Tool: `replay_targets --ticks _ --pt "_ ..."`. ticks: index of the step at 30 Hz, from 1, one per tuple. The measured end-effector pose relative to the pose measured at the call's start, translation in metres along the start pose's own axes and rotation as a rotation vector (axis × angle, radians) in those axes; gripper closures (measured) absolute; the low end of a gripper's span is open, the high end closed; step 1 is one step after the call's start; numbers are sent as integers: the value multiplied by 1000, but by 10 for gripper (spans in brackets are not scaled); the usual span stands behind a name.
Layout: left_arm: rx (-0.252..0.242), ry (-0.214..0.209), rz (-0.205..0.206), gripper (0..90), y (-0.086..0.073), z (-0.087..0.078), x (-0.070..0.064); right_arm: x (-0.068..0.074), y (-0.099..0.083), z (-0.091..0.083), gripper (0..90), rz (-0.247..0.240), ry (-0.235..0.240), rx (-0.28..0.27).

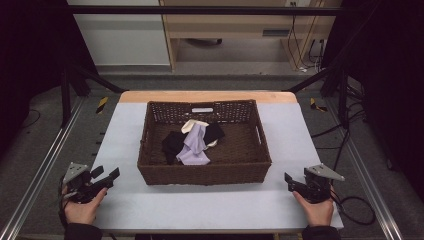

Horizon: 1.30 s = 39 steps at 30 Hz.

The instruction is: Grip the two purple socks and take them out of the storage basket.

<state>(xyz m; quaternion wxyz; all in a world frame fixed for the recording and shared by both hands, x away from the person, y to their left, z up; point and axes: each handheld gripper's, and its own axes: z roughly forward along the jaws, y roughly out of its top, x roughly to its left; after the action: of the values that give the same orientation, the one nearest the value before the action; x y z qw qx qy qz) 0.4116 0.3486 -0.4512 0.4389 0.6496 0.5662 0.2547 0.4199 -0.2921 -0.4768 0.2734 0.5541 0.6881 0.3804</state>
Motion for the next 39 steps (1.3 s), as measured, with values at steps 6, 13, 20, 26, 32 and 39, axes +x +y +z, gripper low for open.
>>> replay_targets --ticks 6,13,20,26,32,39 --pt "-15 -29 4 410 4 -5 -4 1 -1 0 241 1 13 0" --pt "-37 -7 14 437 13 -13 -11 2 -2 0 252 -9 20 0" --pt "-78 -19 22 439 27 -16 -18 0 -1 0 236 -4 18 -16" --pt "-83 -40 40 439 40 -16 -27 0 -1 0 227 -2 12 -26" --pt "-109 -64 70 438 64 -15 -45 0 0 0 225 -1 14 -30" --pt "-152 -86 90 418 91 -14 -68 0 0 -1 231 0 17 -32"
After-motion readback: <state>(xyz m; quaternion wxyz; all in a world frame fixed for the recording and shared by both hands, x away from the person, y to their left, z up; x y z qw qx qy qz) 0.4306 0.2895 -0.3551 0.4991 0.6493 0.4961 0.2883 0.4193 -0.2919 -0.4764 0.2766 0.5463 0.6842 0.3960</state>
